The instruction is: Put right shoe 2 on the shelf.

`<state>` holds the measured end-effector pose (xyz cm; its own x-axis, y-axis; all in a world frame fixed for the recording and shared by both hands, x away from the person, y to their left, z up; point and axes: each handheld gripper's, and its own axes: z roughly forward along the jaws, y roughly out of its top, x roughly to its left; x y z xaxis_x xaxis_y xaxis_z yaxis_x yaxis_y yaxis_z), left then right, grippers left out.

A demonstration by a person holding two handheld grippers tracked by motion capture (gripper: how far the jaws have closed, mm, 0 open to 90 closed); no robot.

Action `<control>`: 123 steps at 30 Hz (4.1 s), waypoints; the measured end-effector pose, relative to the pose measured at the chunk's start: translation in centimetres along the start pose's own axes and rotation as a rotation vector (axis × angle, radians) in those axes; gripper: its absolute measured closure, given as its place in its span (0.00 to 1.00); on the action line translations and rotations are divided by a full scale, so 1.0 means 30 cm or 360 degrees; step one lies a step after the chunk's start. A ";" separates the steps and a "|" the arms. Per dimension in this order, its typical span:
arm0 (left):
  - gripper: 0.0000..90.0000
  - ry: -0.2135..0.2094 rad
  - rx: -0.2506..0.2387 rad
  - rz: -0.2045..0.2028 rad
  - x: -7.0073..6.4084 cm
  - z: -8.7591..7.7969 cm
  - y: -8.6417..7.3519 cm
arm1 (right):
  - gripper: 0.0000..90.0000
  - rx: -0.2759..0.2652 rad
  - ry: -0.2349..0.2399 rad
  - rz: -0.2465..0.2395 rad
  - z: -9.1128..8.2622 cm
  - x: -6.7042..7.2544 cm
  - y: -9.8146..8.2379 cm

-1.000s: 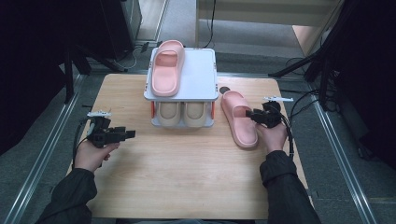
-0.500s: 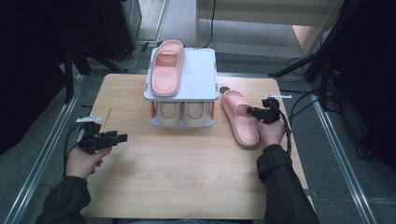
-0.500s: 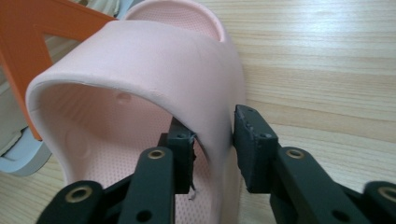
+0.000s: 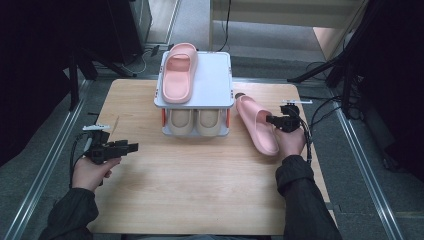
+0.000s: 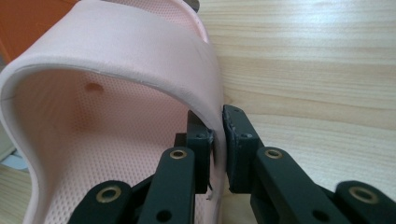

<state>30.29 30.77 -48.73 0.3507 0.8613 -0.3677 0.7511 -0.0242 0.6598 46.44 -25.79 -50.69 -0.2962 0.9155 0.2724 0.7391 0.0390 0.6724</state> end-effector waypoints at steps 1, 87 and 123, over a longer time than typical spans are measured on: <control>0.45 -0.0003 0.0001 0.0000 0.000 0.001 0.001 | 0.92 0.0001 0.0015 0.0010 -0.003 0.003 0.003; 0.44 -0.0144 0.0025 0.0116 -0.067 0.036 0.013 | 0.84 -0.0050 -0.0071 -0.0224 -0.077 0.510 0.616; 0.44 -0.0166 0.0055 0.0152 -0.073 0.059 0.031 | 0.68 -0.0076 0.0114 -0.0262 -0.054 0.642 0.543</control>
<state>31.21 27.96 -48.45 0.4763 0.7969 -0.3717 0.7296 -0.1222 0.6729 51.81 -8.17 -33.38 -0.4543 0.8673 0.2032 0.6479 0.1652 0.7436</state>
